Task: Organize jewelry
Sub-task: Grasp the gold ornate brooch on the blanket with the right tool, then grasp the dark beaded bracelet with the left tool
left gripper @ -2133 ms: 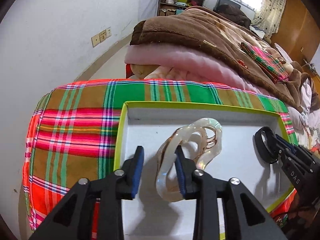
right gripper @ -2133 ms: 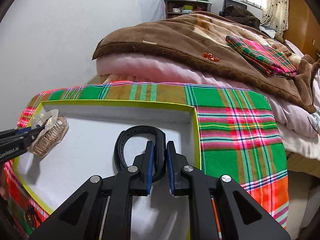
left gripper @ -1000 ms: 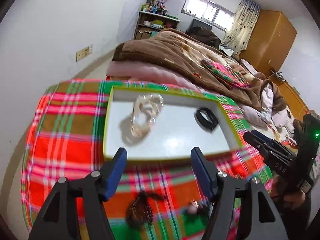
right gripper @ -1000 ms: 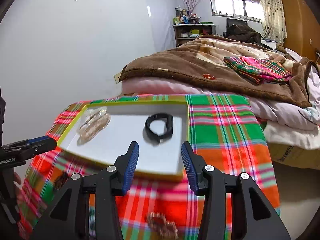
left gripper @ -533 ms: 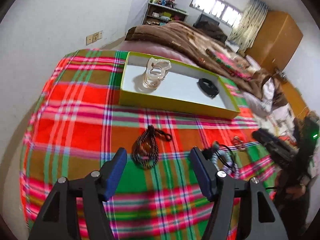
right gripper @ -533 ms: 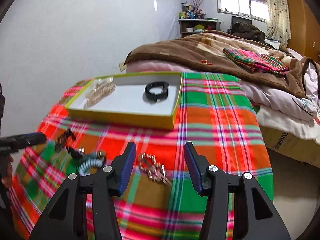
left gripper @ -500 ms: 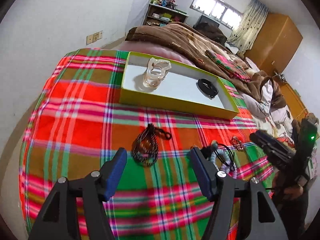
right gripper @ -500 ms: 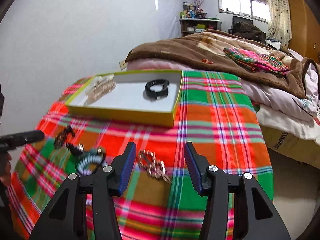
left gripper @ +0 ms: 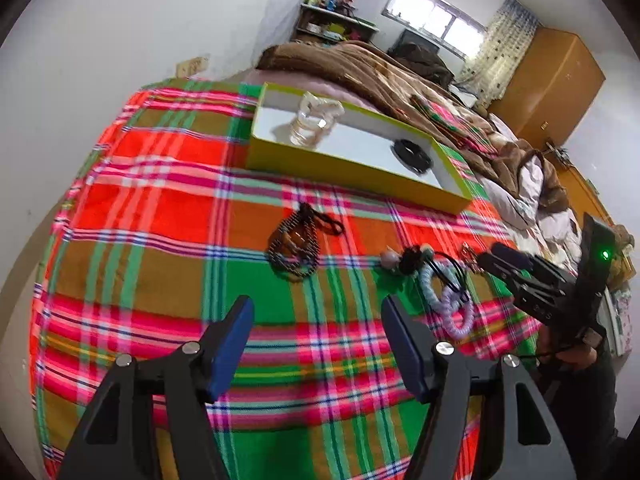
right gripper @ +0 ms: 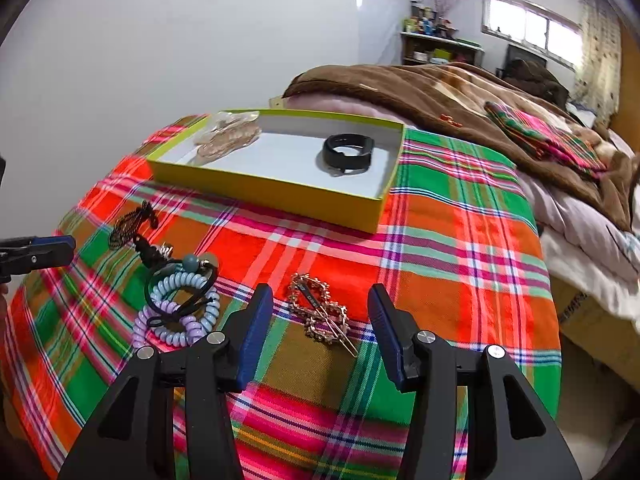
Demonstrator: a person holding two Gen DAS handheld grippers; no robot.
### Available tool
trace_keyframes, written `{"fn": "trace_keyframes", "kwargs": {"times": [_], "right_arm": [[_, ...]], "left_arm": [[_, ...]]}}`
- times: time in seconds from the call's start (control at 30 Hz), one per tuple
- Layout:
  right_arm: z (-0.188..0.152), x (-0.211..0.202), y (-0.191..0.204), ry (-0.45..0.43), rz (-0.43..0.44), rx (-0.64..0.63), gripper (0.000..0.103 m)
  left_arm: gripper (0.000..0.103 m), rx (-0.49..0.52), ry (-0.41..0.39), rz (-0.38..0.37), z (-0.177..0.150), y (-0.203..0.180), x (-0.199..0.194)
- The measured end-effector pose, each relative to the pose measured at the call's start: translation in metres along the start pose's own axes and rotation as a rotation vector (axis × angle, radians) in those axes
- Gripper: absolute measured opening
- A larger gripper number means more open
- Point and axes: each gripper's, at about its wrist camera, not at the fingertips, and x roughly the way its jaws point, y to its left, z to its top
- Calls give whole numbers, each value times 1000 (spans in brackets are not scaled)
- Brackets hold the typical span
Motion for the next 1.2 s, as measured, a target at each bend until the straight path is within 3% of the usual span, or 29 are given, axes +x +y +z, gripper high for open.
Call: {"fn": "trace_keyframes", "kwargs": {"times": [0.1, 0.3, 0.4, 0.5, 0.67, 0.97, 1.2], "right_arm": [[2, 6, 4, 18, 11, -38, 36], [4, 13, 9, 41, 14, -77, 22], [4, 15, 11, 49, 9, -93, 20], [4, 15, 11, 49, 1, -103, 9], [2, 14, 11, 52, -15, -112, 5], [1, 5, 4, 23, -26, -57, 4], [-1, -7, -6, -9, -28, 5, 4]], "left_arm": [[68, 11, 12, 5, -2, -4, 1], [68, -19, 74, 46, -6, -2, 10], [68, -19, 75, 33, -7, -2, 11], [68, -10, 58, 66, -5, -3, 10], [68, 0, 16, 101, 3, -2, 8], [67, 6, 10, 152, 20, 2, 23], [60, 40, -5, 192, 39, -2, 37]]}}
